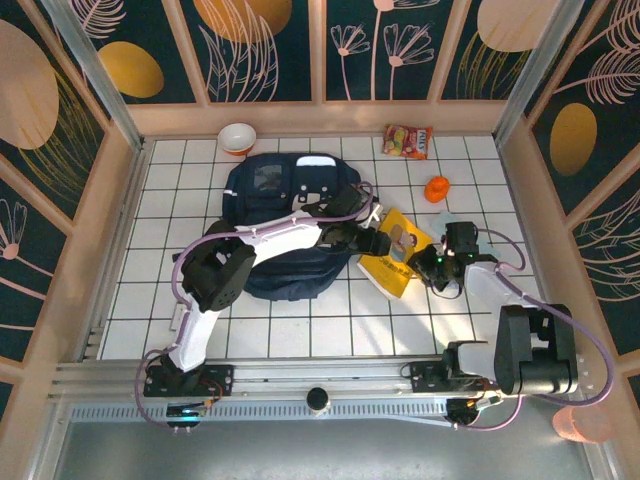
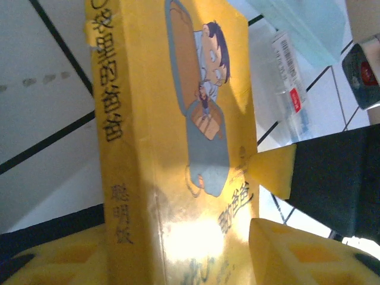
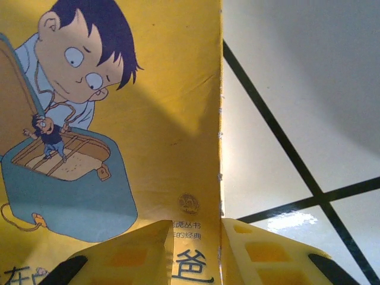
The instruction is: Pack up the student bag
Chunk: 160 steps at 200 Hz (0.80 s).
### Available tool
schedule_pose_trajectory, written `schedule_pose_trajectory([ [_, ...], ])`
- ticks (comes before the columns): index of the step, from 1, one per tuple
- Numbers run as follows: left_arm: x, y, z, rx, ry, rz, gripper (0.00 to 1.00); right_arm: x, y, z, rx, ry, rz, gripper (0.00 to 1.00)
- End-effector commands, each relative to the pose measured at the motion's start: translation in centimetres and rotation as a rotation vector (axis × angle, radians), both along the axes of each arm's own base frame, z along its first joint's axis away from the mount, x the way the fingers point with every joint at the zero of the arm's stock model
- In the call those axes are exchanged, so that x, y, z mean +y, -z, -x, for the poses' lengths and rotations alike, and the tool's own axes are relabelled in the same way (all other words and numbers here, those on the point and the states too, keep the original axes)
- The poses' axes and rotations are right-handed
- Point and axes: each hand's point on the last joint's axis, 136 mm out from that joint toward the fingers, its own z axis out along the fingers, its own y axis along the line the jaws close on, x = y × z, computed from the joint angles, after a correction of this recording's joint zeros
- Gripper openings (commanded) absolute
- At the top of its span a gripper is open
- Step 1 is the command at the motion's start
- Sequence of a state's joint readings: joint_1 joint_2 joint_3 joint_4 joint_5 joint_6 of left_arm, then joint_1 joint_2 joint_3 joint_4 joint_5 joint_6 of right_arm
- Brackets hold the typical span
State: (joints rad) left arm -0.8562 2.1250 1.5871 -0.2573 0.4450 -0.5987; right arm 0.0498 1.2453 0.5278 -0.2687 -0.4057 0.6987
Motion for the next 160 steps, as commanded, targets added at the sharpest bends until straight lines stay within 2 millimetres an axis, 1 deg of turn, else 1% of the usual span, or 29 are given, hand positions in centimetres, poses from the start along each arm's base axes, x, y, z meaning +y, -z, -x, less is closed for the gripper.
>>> schedule_pose_trajectory([
  [1, -2.3, -4.9, 0.3, -0.063, 0.051, 0.138, 0.53, 0.8, -0.9, -0.6, -0.044, -0.014, -0.037, 0.27],
  [20, -2.4, -5.5, 0.6, -0.072, 0.07, 0.165, 0.53, 0.9, -0.6, -0.5, -0.044, -0.012, -0.043, 0.26],
  [36, -2.4, -5.4, 0.7, -0.081, 0.086, 0.155, 0.51, 1.0, -0.6, -0.6, -0.052, -0.011, -0.048, 0.25],
  [44, -2.3, -5.2, 0.6, -0.089, 0.092, 0.14, 0.49, 1.0, -0.8, -0.7, -0.061, -0.01, -0.05, 0.25],
  [50, -2.1, -5.2, 0.5, -0.106, 0.093, 0.126, 0.45, 1.0, -0.9, -0.7, -0.064, -0.008, -0.049, 0.25],
  [65, -1.6, -5.5, -0.4, -0.161, 0.075, 0.099, 0.27, 0.9, -1.3, -0.9, -0.085, -0.009, -0.044, 0.25],
  [70, -1.5, -5.7, -0.7, -0.179, 0.063, 0.098, 0.24, 0.9, -1.5, -1.0, -0.092, -0.008, -0.043, 0.25],
  [84, -1.0, -6.6, -1.8, -0.213, 0.021, 0.115, 0.19, 0.7, -2.4, -1.3, -0.129, -0.007, -0.037, 0.26],
  [102, -0.2, -8.5, -3.4, -0.252, -0.04, 0.169, 0.14, 0.3, -4.3, -1.8, -0.201, 0.008, -0.033, 0.34],
  [118, 0.4, -10.3, -4.1, -0.288, -0.06, 0.231, 0.13, -0.2, -6.3, -2.3, -0.286, 0.012, -0.033, 0.44],
  [126, 0.6, -11.1, -4.1, -0.301, -0.054, 0.259, 0.13, -0.4, -7.3, -2.5, -0.331, 0.015, -0.026, 0.5],
  [142, 1.0, -11.7, -3.7, -0.291, -0.04, 0.32, 0.14, -0.9, -8.8, -2.7, -0.407, 0.027, -0.02, 0.58],
  [160, 1.4, -11.7, -3.2, -0.229, -0.042, 0.399, 0.14, -1.4, -9.9, -2.7, -0.474, 0.051, -0.043, 0.68],
])
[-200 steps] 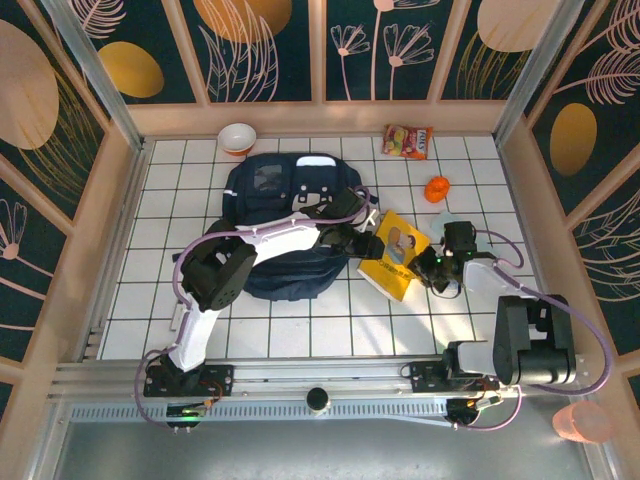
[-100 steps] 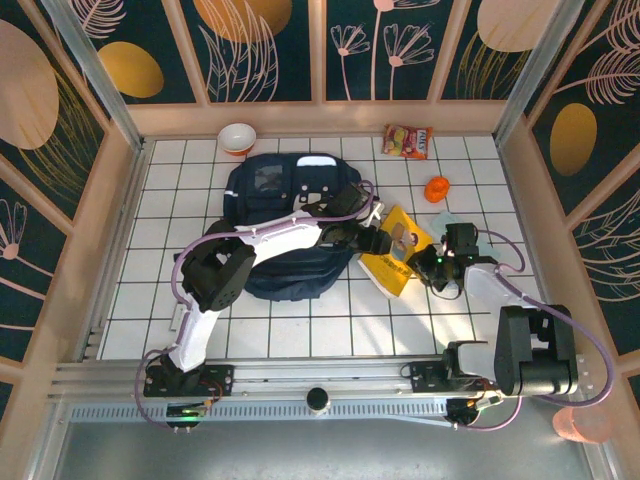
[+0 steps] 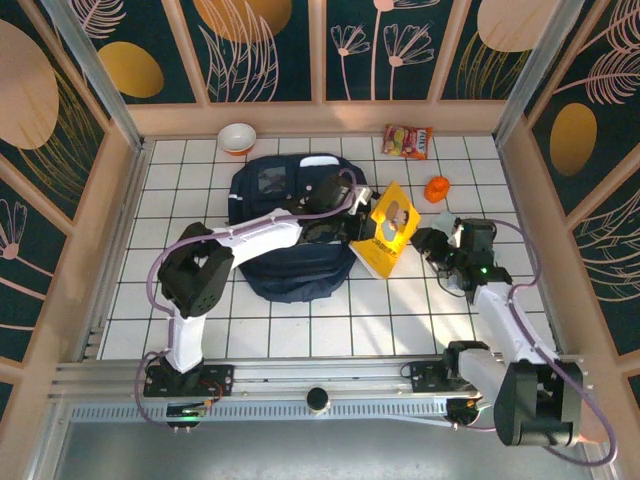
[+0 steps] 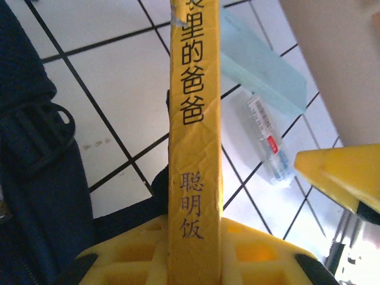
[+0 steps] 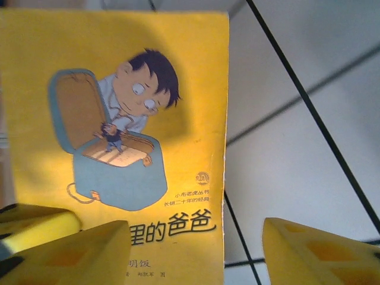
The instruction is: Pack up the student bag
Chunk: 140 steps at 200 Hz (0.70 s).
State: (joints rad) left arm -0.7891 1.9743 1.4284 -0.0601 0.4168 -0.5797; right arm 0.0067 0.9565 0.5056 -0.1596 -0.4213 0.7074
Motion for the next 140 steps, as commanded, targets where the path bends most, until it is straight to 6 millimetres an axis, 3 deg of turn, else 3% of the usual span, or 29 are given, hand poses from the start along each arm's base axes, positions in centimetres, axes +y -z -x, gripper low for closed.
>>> schedule_pose_trajectory([
  [1, -1.3, -7.1, -0.1, -0.083, 0.049, 0.275, 0.14, -0.6, -1.5, -0.3, -0.107, 0.013, -0.018, 0.68],
  [32, -0.4, -7.1, 0.1, 0.096, -0.018, 0.436, 0.13, -0.4, -2.1, 0.1, -0.173, 0.025, -0.19, 0.99],
  [66, 0.2, -7.8, 0.8, 0.266, -0.064, 0.63, 0.12, 1.2, -1.2, 1.0, -0.132, 0.005, -0.326, 0.99],
  [108, 0.6, -8.3, 0.4, 0.376, -0.093, 0.73, 0.11, 3.5, 1.0, 2.5, -0.01, -0.007, -0.427, 0.98],
  [140, 0.5, -8.1, 0.2, 0.412, -0.106, 0.744, 0.1, 5.6, -0.6, 2.7, -0.05, -0.089, -0.529, 0.98],
])
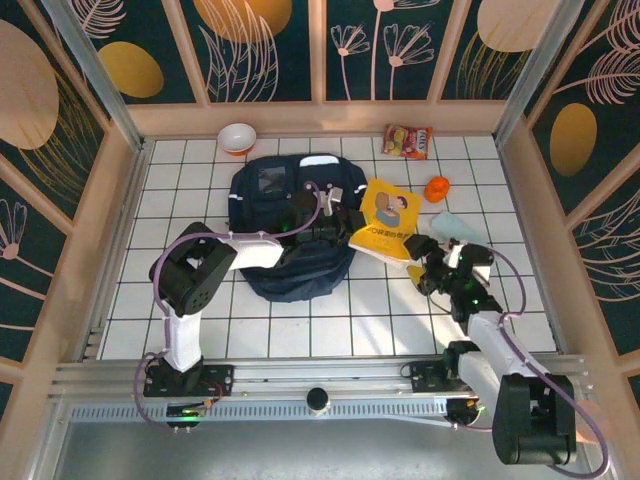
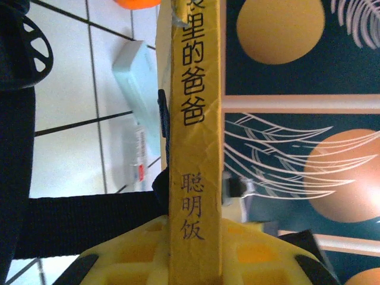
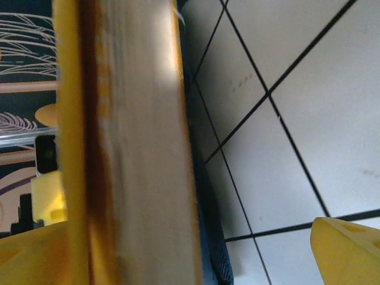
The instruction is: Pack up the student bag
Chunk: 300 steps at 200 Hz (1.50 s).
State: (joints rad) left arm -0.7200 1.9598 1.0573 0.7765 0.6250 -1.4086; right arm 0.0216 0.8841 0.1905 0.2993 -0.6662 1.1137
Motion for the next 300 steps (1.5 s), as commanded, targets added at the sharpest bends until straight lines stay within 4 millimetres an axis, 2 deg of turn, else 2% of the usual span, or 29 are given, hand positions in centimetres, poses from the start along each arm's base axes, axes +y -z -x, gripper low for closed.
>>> schedule_pose_trajectory([
  [1, -0.5, -5.6, -0.1, -0.087, 0.03, 0.187, 0.1, 1.6, -2.5, -0.2, -0.068, -0.054, -0.109, 0.98],
  [45, -0.5, -5.0, 0.2, -0.074, 0.047, 0.173, 0.11, 2.6, -6.4, -1.0, -0.199, -0.111, -0.205, 0.96],
  [69, -0.5, -4.6, 0.2, -0.076, 0.051, 0.16, 0.12, 2.7, -7.1, -1.6, -0.223, -0.114, -0.219, 0.89],
  [80, -0.6, -4.6, 0.3, -0.077, 0.056, 0.16, 0.13, 2.7, -7.1, -1.8, -0.219, -0.115, -0.219, 0.79],
  [98, -0.5, -4.3, 0.1, -0.079, 0.052, 0.137, 0.18, 2.7, -7.0, -2.1, -0.209, -0.11, -0.213, 0.47],
  [107, -0.5, -3.8, 0.0, -0.088, 0.046, 0.098, 0.26, 2.6, -6.7, -2.4, -0.192, -0.098, -0.19, 0.33],
  [127, 0.0, -2.7, -0.8, -0.143, 0.015, -0.027, 0.44, 1.8, -5.7, -2.7, -0.148, -0.061, -0.08, 0.12],
  [143, 1.1, -2.1, -1.8, -0.206, -0.019, -0.141, 0.57, 1.1, -6.5, -2.8, -0.17, -0.048, 0.0, 0.0],
  [161, 2.7, -2.4, -3.0, -0.317, -0.058, -0.257, 0.69, 0.6, -8.7, -3.2, -0.236, -0.051, 0.06, 0.0],
  [196, 7.0, -4.0, -4.6, -0.552, -0.105, -0.475, 0.77, 0.0, -12.2, -4.4, -0.304, -0.08, 0.216, 0.0],
  [200, 7.4, -3.6, -4.7, -0.581, -0.096, -0.514, 0.78, 0.0, -12.6, -4.5, -0.312, -0.082, 0.235, 0.0],
  [209, 8.5, -5.1, -4.4, -0.694, -0.077, -0.581, 0.78, -0.2, -13.6, -4.7, -0.336, -0.085, 0.273, 0.0],
  [230, 10.2, -5.2, -2.1, -0.977, 0.12, -0.747, 0.78, -0.3, -15.7, -4.7, -0.408, -0.104, 0.329, 0.0],
  [250, 12.6, -3.5, 1.5, -1.216, 0.403, -0.884, 0.78, -0.1, -17.1, -4.3, -0.463, -0.121, 0.342, 0.0],
  [269, 15.8, -0.6, 3.8, -1.37, 0.618, -1.026, 0.78, -0.1, -17.5, -3.7, -0.494, -0.114, 0.34, 0.0],
  [284, 17.8, 0.9, 4.0, -1.411, 0.676, -1.136, 0.8, -0.1, -17.5, -3.3, -0.509, -0.109, 0.337, 0.0],
  [294, 18.2, 1.2, 3.6, -1.419, 0.686, -1.178, 0.8, -0.2, -17.4, -3.1, -0.512, -0.104, 0.335, 0.0],
  [296, 18.5, 2.1, 3.9, -1.404, 0.707, -1.184, 0.81, -0.2, -17.5, -3.0, -0.512, -0.103, 0.335, 0.0],
  [300, 18.7, 2.6, 3.9, -1.399, 0.716, -1.192, 0.81, -0.2, -17.4, -2.9, -0.511, -0.102, 0.334, 0.0],
])
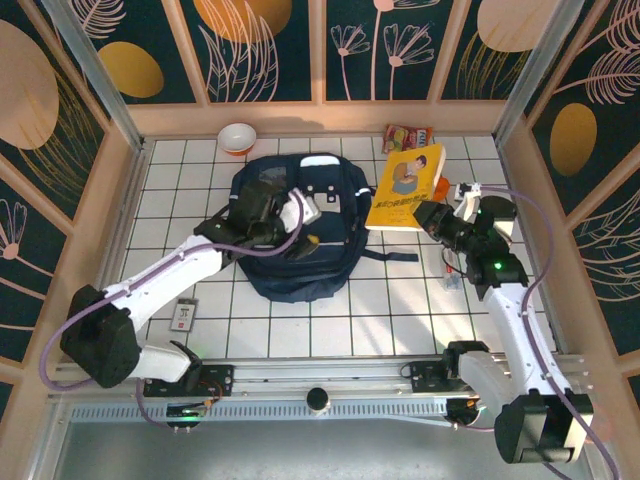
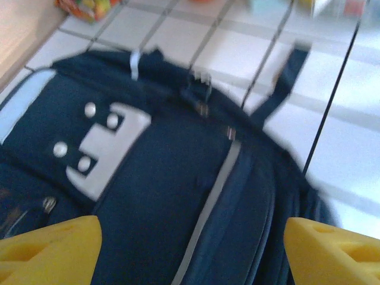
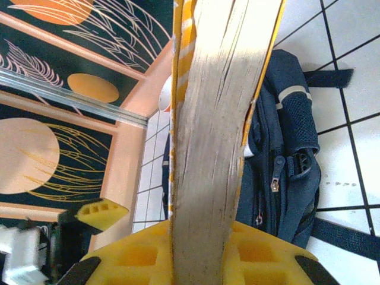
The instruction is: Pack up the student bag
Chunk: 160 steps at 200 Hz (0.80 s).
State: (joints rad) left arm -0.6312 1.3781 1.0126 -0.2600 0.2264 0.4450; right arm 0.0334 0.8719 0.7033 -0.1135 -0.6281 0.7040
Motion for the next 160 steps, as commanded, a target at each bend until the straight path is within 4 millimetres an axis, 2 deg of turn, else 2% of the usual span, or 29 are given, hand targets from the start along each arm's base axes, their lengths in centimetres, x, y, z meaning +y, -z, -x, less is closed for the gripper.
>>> schedule_pose_trajectory([
  [1, 3.2, 5.3, 1.1, -0.066, 0.133, -0.309, 0.81, -0.1, -2.7, 0.5, -0.145, -0.008, 0.022, 0.0],
  [27, 2.3, 7.4, 0.7, -0.032, 0.142, -0.294, 0.86, -0.1, -2.2, 0.7, -0.132, -0.002, 0.013, 0.0],
  [68, 0.9, 9.5, -0.4, 0.005, 0.154, -0.282, 0.91, 0.0, -2.2, 1.2, -0.129, -0.002, 0.015, 0.0],
  [93, 1.1, 10.6, -1.2, -0.004, 0.13, -0.306, 0.92, -0.2, -1.9, 1.3, -0.121, 0.006, 0.021, 0.0],
  [112, 1.9, 11.3, -3.0, -0.064, 0.051, -0.353, 0.9, -0.2, -1.7, 1.3, -0.116, 0.008, 0.022, 0.0],
  [124, 2.3, 11.3, -4.0, -0.1, 0.01, -0.373, 0.8, -0.2, -1.6, 1.3, -0.116, 0.009, 0.021, 0.0],
  [138, 2.0, 10.5, -4.6, -0.124, -0.011, -0.353, 0.54, -0.2, -1.6, 1.3, -0.113, 0.007, 0.022, 0.0],
  [147, 1.5, 9.2, -4.5, -0.13, -0.004, -0.312, 0.41, -0.2, -1.5, 1.4, -0.109, 0.01, 0.027, 0.0],
  [160, 0.4, 6.2, -4.0, -0.14, 0.013, -0.216, 0.23, -0.6, -1.6, 1.5, -0.104, 0.031, 0.042, 0.0],
])
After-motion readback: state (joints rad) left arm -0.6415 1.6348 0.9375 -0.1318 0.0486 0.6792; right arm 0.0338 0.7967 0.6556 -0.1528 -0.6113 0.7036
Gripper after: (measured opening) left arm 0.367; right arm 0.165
